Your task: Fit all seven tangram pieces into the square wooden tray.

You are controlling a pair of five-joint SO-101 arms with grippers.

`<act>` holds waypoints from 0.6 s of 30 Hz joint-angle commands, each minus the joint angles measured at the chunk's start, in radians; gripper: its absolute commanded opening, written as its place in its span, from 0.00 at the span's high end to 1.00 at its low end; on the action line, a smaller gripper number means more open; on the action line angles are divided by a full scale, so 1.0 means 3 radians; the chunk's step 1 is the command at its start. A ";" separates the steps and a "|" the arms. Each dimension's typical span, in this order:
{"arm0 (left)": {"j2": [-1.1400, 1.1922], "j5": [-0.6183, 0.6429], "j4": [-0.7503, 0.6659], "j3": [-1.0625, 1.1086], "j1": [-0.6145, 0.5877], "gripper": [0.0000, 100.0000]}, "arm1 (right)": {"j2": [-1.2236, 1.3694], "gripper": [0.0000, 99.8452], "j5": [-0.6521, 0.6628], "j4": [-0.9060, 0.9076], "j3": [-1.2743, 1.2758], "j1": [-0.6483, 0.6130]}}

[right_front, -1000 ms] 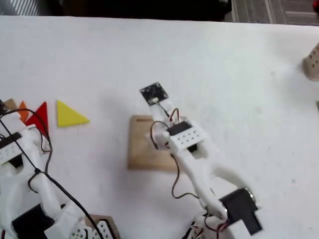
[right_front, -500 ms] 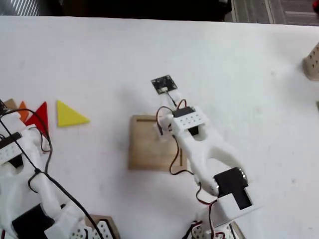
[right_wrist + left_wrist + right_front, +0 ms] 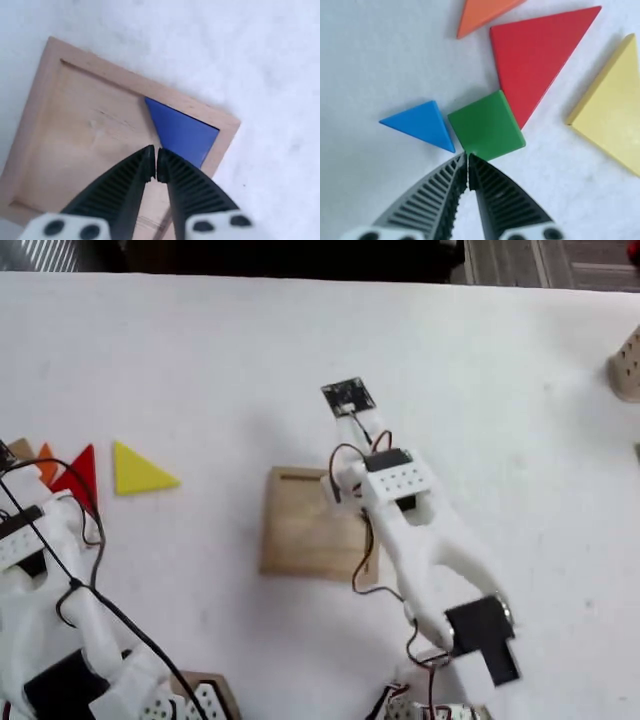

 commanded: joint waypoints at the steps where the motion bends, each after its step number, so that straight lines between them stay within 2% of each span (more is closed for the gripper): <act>1: -0.0141 -0.0005 -0.0051 -0.0020 0.0054 0.98 | -0.0570 0.98 0.0051 0.0028 0.0199 -0.0008; 5: -0.0141 -0.0026 -0.0051 -0.0031 0.0033 0.98 | -0.1041 0.96 0.0189 0.0043 0.0593 0.0054; 9: -0.0166 -0.0271 -0.0066 -0.0056 -0.0064 0.98 | -0.1286 0.89 0.0286 0.0018 0.1028 0.0422; 13: -0.0141 -0.0286 -0.0113 -0.0210 -0.0233 0.98 | -0.1337 0.88 0.0292 -0.0028 0.1233 0.0836; 15: -0.0136 -0.0414 0.0015 -0.0384 -0.0248 0.94 | -0.1327 0.88 0.0302 -0.0120 0.1289 0.1005; 18: -0.0136 -0.0839 0.0251 -0.0685 -0.0258 0.85 | -0.1327 0.88 0.0506 -0.0222 0.1360 0.1128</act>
